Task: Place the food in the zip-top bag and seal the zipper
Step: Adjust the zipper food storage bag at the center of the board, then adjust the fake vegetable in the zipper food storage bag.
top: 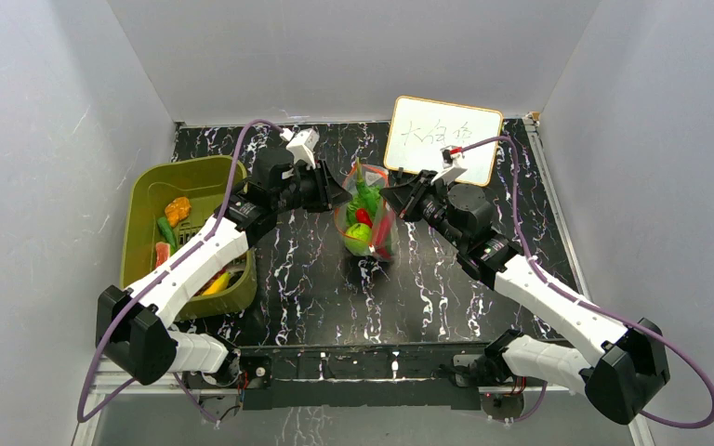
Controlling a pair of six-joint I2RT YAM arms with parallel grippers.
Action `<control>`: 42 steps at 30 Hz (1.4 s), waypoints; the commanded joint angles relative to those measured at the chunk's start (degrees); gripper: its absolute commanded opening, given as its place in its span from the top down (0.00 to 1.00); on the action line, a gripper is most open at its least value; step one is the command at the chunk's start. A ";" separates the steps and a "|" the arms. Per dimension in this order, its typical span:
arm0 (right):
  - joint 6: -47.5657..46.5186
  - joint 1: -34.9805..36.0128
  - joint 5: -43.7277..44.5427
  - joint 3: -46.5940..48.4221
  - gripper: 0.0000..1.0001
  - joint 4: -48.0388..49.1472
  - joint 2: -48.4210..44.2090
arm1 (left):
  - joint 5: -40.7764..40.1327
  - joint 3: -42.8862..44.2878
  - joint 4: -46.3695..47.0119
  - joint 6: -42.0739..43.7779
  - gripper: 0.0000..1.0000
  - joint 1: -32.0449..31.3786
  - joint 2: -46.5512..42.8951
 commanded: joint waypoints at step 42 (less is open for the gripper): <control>4.88 -0.01 -2.76 4.62 1.00 7.53 2.98 | -8.89 8.06 -9.52 1.91 0.63 -0.02 5.08</control>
